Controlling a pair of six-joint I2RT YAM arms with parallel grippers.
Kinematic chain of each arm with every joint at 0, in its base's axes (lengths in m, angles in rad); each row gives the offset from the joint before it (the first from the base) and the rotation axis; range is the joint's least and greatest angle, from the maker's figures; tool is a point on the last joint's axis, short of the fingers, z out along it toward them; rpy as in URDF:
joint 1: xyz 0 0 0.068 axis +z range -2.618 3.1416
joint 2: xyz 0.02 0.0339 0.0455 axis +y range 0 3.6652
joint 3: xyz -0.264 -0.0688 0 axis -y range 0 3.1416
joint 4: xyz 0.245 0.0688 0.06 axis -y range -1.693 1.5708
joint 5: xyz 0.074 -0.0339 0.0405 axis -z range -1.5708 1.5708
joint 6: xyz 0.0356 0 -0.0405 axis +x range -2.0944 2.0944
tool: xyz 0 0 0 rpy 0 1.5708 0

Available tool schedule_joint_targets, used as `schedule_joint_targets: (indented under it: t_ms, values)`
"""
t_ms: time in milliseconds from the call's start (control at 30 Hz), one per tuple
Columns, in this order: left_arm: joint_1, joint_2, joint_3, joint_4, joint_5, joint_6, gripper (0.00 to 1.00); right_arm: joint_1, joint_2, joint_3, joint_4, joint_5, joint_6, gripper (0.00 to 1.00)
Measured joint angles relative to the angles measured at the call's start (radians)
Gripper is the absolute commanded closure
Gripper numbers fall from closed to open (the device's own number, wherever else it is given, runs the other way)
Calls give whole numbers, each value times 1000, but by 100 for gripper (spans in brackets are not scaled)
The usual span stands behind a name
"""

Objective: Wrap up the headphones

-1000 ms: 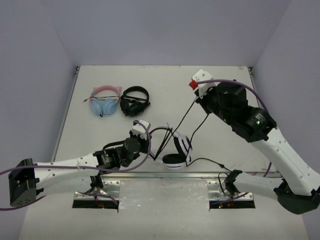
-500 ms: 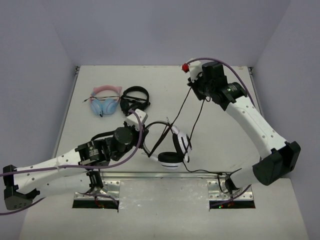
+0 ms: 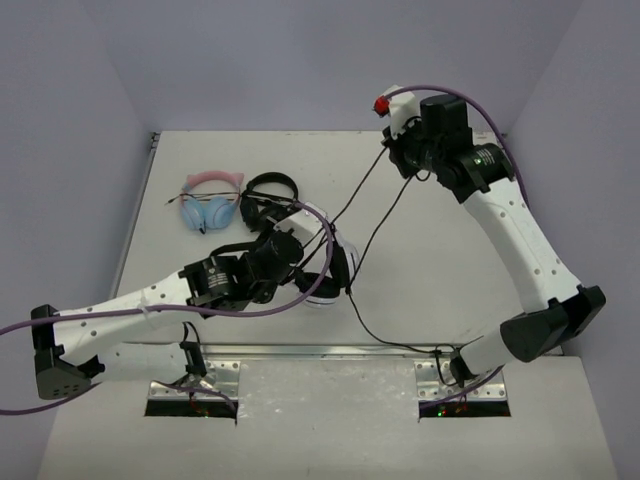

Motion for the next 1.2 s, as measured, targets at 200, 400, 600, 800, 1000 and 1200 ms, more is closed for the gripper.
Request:
schedule_joint_targets:
  t_ms: [200, 400, 600, 800, 1000, 1200]
  values:
    - [-1, -2, 0, 144, -18, 243, 100, -33, 59, 60, -63, -7, 40, 99]
    - [-1, 5, -47, 276, -53, 439, 100, -82, 122, 138, -142, -37, 89, 99]
    - [-1, 18, -143, 438, -77, 623, 100, -80, 185, 229, -226, -167, 152, 99]
    - [63, 72, -152, 626, -62, 753, 100, -82, 157, 185, -257, -209, 173, 99]
    - [241, 220, -42, 655, -34, 713, 100, -82, 86, 137, -284, -230, 177, 99]
    - [281, 267, -24, 613, 56, 653, 100, -91, -23, 35, -255, -194, 174, 99]
